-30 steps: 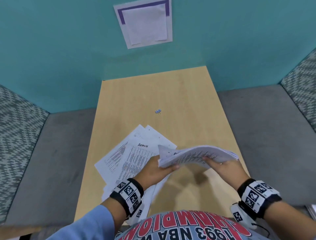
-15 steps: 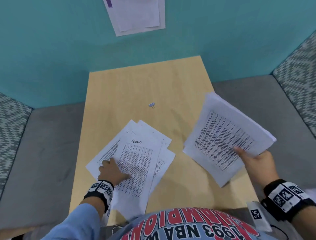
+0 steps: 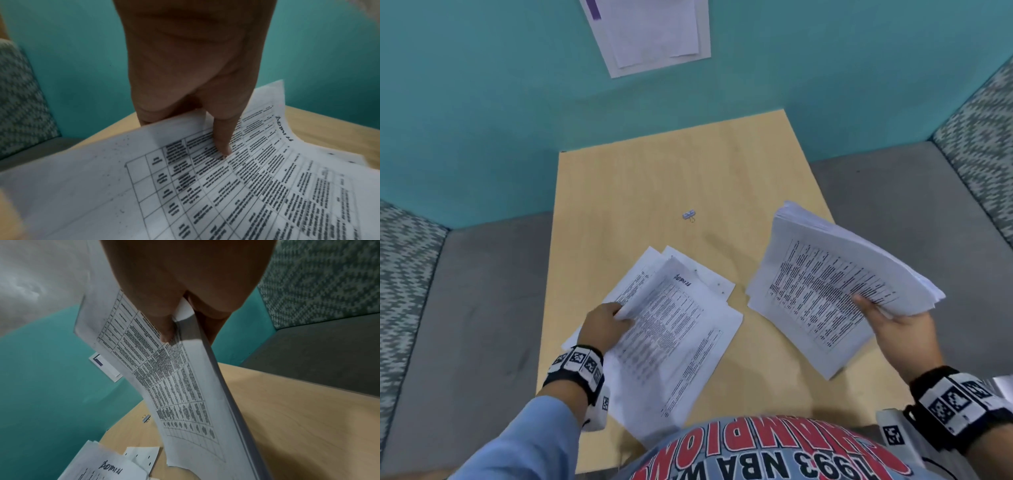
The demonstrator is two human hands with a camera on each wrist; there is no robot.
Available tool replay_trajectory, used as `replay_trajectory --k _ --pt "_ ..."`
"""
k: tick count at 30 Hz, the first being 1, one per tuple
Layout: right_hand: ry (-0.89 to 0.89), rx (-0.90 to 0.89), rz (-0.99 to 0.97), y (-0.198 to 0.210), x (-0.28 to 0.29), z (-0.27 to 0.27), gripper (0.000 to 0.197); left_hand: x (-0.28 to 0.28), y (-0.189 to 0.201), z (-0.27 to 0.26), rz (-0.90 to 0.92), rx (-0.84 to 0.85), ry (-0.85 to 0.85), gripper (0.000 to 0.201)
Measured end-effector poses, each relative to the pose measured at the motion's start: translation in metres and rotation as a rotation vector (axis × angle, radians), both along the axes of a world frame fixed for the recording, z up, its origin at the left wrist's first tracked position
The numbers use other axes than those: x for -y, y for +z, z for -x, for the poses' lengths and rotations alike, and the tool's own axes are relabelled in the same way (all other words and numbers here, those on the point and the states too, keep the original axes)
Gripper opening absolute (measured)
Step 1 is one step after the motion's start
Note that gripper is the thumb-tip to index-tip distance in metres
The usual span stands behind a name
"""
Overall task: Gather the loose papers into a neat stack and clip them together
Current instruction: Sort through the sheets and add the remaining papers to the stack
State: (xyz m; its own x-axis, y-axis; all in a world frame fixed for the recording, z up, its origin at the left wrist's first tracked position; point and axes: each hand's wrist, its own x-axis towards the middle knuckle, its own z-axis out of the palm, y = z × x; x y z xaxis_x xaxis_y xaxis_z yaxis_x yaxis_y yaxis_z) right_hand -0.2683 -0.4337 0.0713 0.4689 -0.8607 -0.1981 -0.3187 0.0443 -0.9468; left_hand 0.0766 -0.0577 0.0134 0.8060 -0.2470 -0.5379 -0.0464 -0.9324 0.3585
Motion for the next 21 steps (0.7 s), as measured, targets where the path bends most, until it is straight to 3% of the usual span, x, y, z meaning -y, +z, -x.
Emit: replay_trajectory --k 6,8,11,21 --pt "-0.013 0.059 -0.02 0.002 -0.005 -0.009 0.032 -0.013 -0.022 -0.011 -0.137 -0.071 0.166 0.033" --pt "-0.015 0.069 -0.03 -0.002 -0.003 -0.011 0.032 -0.025 -0.031 -0.005 -0.292 0.025 0.052 0.05" --pt "-0.012 0.06 -0.021 -0.007 0.0 -0.015 0.029 -0.04 -0.042 0.001 -0.263 0.061 -0.065 0.064" --pt "0.022 0.04 -0.03 -0.015 0.001 -0.018 0.017 -0.039 -0.044 0.006 -0.225 0.099 -0.166 0.045"
